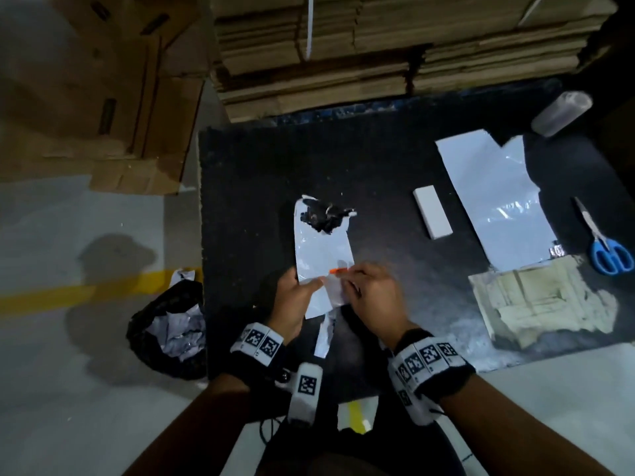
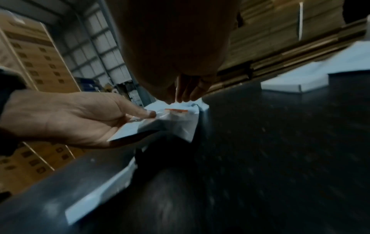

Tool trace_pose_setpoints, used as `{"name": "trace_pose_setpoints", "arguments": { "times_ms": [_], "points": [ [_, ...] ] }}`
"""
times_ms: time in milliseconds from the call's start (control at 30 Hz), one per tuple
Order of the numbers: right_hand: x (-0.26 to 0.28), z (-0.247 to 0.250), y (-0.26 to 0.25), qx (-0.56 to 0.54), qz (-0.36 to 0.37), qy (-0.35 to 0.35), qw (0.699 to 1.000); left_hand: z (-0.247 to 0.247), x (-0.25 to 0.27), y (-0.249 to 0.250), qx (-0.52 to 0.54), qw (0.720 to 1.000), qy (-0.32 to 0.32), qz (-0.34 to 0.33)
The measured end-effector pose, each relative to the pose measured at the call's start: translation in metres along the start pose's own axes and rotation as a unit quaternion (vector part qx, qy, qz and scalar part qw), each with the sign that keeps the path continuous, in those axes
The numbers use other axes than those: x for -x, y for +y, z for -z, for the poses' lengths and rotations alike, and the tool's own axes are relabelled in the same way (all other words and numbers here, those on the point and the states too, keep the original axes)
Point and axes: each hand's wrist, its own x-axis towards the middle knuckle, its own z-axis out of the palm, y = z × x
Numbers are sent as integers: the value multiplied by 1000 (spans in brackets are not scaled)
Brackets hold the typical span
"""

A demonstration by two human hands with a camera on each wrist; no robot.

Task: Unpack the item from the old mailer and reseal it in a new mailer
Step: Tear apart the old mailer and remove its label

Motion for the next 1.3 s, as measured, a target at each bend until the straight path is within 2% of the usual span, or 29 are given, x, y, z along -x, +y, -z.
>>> {"name": "trace_pose_setpoints", "arguments": {
  "times_ms": [67, 133, 200, 233, 267, 300, 400, 467, 533, 633, 800, 933, 1033, 1167, 1300],
  "points": [
    [10, -12, 9, 7, -26, -38, 999, 8, -6, -11, -84, 995, 59, -13],
    [16, -17, 13, 13, -43, -63, 997, 15, -8, -11, -213, 967, 121, -65],
    [18, -19, 14, 6, -47, -62, 997, 19, -6, -7, -369, 898, 168, -169],
    [17, -18, 14, 2, -51, -59, 997, 20, -4, -4, -421, 862, 170, -225],
    [16, -17, 13, -2, -59, -55, 997, 21, -4, -3, -452, 839, 148, -263],
    [14, -15, 11, -9, -72, -48, 996, 21, -4, -1, -469, 828, 112, -286],
    [6, -11, 5, -52, -111, -20, 992, 24, -12, -6, -515, 805, 0, -296],
    [-1, -11, 0, -72, -127, -18, 989, 26, -16, -9, -549, 785, -38, -283],
    [-8, -14, -2, -75, -137, -29, 987, 24, -17, -7, -575, 765, -47, -287],
    [-14, -23, 0, -52, -149, -44, 986, 18, -21, 0, -589, 743, -54, -313],
    [-12, -26, 3, -31, -157, -46, 986, 10, -35, 12, -617, 698, -106, -348],
    [-14, -25, 3, -27, -158, -56, 985, 9, -47, 17, -620, 698, -135, -333],
    [-16, -24, 3, -16, -162, -73, 984, 15, -51, 16, -623, 707, -123, -311],
    [-20, -21, 2, -14, -153, -89, 984, 23, -50, 8, -609, 698, -122, -357],
    [-27, -19, -1, -10, -72, -138, 988, 29, -51, 3, -614, 669, -112, -403]
  ]
}}
